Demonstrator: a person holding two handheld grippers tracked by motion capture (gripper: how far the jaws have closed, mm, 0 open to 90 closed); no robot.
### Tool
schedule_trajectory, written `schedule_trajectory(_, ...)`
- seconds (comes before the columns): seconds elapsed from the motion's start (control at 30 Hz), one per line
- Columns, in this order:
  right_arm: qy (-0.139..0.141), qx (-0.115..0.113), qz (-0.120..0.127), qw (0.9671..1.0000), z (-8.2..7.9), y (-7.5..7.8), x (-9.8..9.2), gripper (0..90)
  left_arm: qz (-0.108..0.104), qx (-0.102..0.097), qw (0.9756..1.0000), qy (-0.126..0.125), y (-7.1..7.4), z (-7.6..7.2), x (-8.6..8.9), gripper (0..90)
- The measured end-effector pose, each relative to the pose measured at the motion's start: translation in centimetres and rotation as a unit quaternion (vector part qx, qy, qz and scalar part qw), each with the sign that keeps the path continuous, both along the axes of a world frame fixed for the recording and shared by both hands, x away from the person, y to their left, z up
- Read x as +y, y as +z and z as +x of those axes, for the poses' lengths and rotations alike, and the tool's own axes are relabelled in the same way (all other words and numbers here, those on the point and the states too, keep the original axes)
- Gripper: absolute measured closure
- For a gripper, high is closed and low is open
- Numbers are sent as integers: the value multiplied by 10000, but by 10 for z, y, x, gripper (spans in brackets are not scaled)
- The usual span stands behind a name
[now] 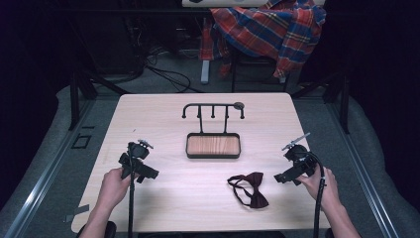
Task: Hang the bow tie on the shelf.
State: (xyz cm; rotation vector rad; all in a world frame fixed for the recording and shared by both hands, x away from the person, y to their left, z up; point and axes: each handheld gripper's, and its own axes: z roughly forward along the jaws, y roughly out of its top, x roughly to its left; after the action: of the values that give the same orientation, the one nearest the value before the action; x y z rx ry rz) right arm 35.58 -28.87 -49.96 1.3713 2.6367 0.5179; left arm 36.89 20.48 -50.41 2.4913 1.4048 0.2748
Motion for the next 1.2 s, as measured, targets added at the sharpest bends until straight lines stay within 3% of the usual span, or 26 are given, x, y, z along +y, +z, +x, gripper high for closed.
schedule_trajectory(0.13, 110, -12, -108, 9999, 1, 0, 2, 0, -4, -3, 10000, -8, 0, 0, 0, 150)
schedule_trajectory(0.2, -16, -144, 69, 9999, 0, -3, 4, 0, -4, -4, 10000, -10, 0, 0, 0, 150)
schedule_trajectory(0.27, 154, -99, -90, 9998, 1, 2, 3, 0, 8, 14, 10000, -18, 0, 0, 0, 150)
schedule_trajectory(0.57, 436, -159, -95, 9989, 3, 7, 14, 0, 16, 12, 10000, -21, 0, 0, 0, 149)
schedule_trajectory(0.87, 999, -165, -153, 9947, 5, 8, 46, 0, 9, 17, 10000, -20, 0, 0, 1, 149)
schedule_trajectory(1.2, 1387, -128, -257, 9899, 8, 3, 72, 0, 9, 19, 10000, -25, 0, 0, 1, 149)
